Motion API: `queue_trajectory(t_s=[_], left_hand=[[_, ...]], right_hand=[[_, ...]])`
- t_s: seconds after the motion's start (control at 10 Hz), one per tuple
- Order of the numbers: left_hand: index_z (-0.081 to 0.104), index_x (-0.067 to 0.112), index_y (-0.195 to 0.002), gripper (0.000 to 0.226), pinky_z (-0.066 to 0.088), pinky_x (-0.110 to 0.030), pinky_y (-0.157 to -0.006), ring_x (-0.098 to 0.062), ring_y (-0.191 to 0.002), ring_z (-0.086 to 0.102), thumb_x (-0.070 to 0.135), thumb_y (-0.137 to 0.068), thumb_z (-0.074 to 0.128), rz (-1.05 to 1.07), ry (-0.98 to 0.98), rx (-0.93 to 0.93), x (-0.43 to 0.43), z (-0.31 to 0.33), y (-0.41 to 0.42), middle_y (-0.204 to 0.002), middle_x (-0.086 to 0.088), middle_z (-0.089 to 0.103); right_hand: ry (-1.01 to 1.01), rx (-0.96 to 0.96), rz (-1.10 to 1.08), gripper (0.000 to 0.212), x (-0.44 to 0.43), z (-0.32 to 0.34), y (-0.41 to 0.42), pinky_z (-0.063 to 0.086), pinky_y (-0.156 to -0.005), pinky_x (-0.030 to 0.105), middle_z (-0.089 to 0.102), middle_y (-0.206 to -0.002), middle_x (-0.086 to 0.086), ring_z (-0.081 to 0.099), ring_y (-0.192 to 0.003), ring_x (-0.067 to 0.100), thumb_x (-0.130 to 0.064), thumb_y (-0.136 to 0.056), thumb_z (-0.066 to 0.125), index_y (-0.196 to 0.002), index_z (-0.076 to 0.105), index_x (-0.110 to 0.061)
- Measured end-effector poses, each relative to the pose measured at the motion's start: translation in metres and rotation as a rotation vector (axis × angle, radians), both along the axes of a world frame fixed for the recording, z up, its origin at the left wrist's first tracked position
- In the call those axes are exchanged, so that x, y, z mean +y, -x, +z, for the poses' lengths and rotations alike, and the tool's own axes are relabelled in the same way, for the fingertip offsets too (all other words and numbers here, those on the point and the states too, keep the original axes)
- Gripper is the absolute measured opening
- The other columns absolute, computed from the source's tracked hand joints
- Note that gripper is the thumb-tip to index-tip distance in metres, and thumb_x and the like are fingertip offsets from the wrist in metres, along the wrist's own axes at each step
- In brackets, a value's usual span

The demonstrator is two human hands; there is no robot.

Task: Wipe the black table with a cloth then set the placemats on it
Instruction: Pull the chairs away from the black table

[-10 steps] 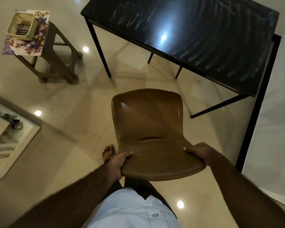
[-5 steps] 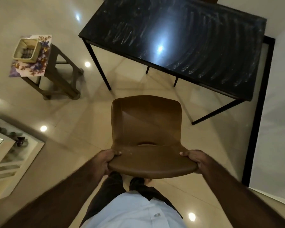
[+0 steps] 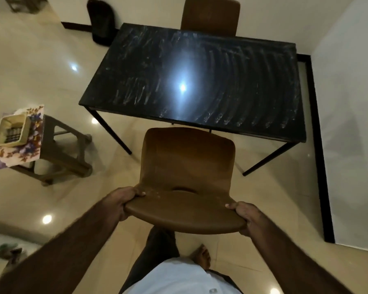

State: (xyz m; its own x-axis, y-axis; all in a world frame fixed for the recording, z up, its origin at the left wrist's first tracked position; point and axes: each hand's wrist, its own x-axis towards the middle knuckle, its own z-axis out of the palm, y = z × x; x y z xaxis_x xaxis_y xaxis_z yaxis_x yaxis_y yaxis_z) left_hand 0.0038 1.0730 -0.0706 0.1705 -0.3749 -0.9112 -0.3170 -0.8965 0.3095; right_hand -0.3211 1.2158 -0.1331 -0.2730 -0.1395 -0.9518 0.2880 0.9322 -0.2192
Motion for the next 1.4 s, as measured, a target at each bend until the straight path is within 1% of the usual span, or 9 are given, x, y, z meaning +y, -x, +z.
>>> queue_trajectory(t_s=[0.1,0.2,0.4,0.6,0.7,0.8,1.0,1.2,1.4], left_hand=[[0.057,0.004,-0.092,0.017,0.044,-0.034,-0.056,-0.025,-0.069,0.058,0.006,-0.107,0.065,-0.122,-0.065,0.019,-0.057,-0.015,0.000,-0.084,-0.015,0.061],[0.063,0.000,-0.118,0.025,0.054,-0.039,-0.063,-0.031,-0.082,0.070,0.013,-0.101,0.076,-0.055,-0.022,0.013,-0.113,-0.039,0.002,-0.100,-0.021,0.074],[0.068,0.001,-0.124,0.034,0.064,-0.044,-0.075,-0.037,-0.098,0.079,0.019,-0.098,0.080,-0.141,-0.061,0.020,-0.191,-0.070,0.002,-0.108,-0.022,0.080],[0.065,0.003,-0.112,0.019,0.049,-0.025,-0.039,-0.025,-0.073,0.070,0.019,-0.105,0.072,-0.200,-0.056,0.020,-0.231,-0.072,0.015,-0.095,-0.017,0.073],[0.066,0.003,-0.122,0.025,0.058,-0.036,-0.055,-0.032,-0.087,0.077,0.019,-0.104,0.074,-0.146,-0.092,0.037,-0.242,-0.088,0.016,-0.106,-0.021,0.078],[0.066,0.002,-0.125,0.028,0.063,-0.043,-0.071,-0.038,-0.099,0.079,0.019,-0.104,0.075,-0.150,-0.115,0.059,-0.249,-0.099,0.015,-0.111,-0.023,0.079],[0.065,0.004,-0.126,0.028,0.066,-0.046,-0.080,-0.039,-0.103,0.080,0.019,-0.104,0.073,-0.120,-0.122,0.091,-0.258,-0.110,0.017,-0.113,-0.023,0.080],[0.064,0.005,-0.124,0.026,0.063,-0.044,-0.072,-0.038,-0.101,0.079,0.020,-0.105,0.072,-0.106,-0.120,0.103,-0.271,-0.113,0.022,-0.115,-0.023,0.078],[0.066,0.005,-0.124,0.028,0.066,-0.046,-0.083,-0.038,-0.102,0.080,0.022,-0.103,0.074,-0.113,-0.115,0.084,-0.275,-0.125,0.021,-0.113,-0.022,0.080]], right_hand=[[0.012,0.024,-0.058,0.030,-0.039,-0.009,-0.002,0.055,-0.069,0.037,0.073,-0.100,0.018,0.071,-0.086,0.035,-0.017,-0.104,0.076,-0.123,0.066,0.004],[0.021,0.037,-0.106,0.032,-0.086,-0.009,-0.002,0.057,-0.082,0.040,0.073,-0.103,0.018,0.072,-0.092,0.036,-0.020,-0.103,0.078,-0.124,0.065,0.000],[-0.022,0.075,-0.086,0.026,-0.152,-0.007,0.000,0.056,-0.076,0.040,0.070,-0.105,0.020,0.069,-0.093,0.037,-0.024,-0.105,0.076,-0.109,0.062,-0.003],[-0.078,0.062,-0.076,0.030,-0.188,-0.015,0.005,0.055,-0.071,0.041,0.072,-0.107,0.022,0.070,-0.093,0.037,-0.029,-0.104,0.076,-0.110,0.063,-0.002],[-0.101,0.058,-0.085,0.033,-0.200,-0.025,0.010,0.061,-0.084,0.046,0.074,-0.113,0.024,0.073,-0.101,0.040,-0.029,-0.102,0.078,-0.117,0.065,-0.003],[-0.111,0.044,-0.088,0.034,-0.206,-0.031,0.012,0.062,-0.081,0.046,0.074,-0.113,0.023,0.074,-0.101,0.042,-0.028,-0.101,0.080,-0.119,0.066,-0.002],[-0.103,0.040,-0.113,0.028,-0.219,-0.025,0.014,0.053,-0.062,0.040,0.072,-0.110,0.023,0.072,-0.093,0.038,-0.024,-0.104,0.076,-0.117,0.063,-0.002],[-0.077,0.043,-0.126,0.025,-0.232,-0.024,0.016,0.051,-0.061,0.038,0.070,-0.104,0.020,0.071,-0.088,0.034,-0.022,-0.105,0.075,-0.115,0.061,-0.004],[-0.047,0.025,-0.150,0.024,-0.236,-0.034,0.020,0.057,-0.067,0.042,0.072,-0.111,0.021,0.073,-0.096,0.038,-0.023,-0.104,0.076,-0.114,0.061,-0.007]])
